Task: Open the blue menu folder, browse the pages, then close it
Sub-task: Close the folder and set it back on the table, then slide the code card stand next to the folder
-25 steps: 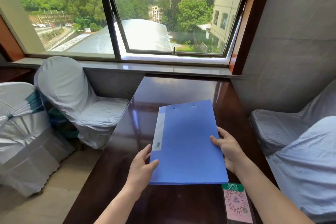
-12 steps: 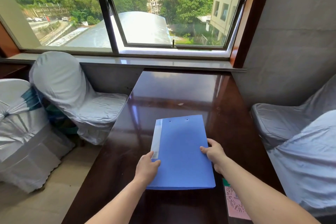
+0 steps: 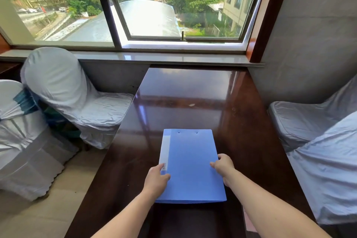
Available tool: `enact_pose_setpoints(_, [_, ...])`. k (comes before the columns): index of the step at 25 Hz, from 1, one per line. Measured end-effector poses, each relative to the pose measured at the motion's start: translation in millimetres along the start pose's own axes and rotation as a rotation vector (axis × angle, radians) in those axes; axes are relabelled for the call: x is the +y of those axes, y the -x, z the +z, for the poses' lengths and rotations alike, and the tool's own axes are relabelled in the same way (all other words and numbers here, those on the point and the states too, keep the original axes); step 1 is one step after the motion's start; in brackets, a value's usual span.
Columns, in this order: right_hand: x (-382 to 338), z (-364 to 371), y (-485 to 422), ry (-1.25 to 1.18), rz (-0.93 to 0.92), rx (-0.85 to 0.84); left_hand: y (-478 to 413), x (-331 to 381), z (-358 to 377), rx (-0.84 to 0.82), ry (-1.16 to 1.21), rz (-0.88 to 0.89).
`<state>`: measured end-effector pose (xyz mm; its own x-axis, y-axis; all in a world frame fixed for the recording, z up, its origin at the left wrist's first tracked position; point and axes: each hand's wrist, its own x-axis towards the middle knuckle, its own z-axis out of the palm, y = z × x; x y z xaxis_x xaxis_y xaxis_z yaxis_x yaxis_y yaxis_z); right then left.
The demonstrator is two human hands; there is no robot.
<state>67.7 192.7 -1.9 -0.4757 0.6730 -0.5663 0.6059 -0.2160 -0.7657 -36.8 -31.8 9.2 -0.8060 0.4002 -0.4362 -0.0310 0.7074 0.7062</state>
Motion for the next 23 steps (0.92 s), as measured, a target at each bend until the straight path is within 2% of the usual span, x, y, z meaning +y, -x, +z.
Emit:
enact_pose_setpoints(4, [10.4,-0.3,-4.9,0.068,0.005,0.025,-1.9,-5.5,7.0,-0.009,-0.050,-0.010])
enact_pose_setpoints(7, [14.9,-10.1,-1.4,0.094,-0.035,0.045,-3.7,-4.7,9.0,0.023,-0.112,0.054])
enact_pose_setpoints(13, [34.0,-61.0,17.8,0.283,-0.220,0.082,0.2,-1.7,13.1,0.100,-0.507,0.262])
enact_pose_setpoints(17, [64.6,-105.1,39.7,0.519,-0.272,0.203,-4.4,-5.0,21.3,0.042,-0.770,0.354])
enact_pose_setpoints(23, [108.8,-119.0,58.5,0.833,-0.337,0.221,-9.5,-20.2,37.3,-0.079,-0.874,0.369])
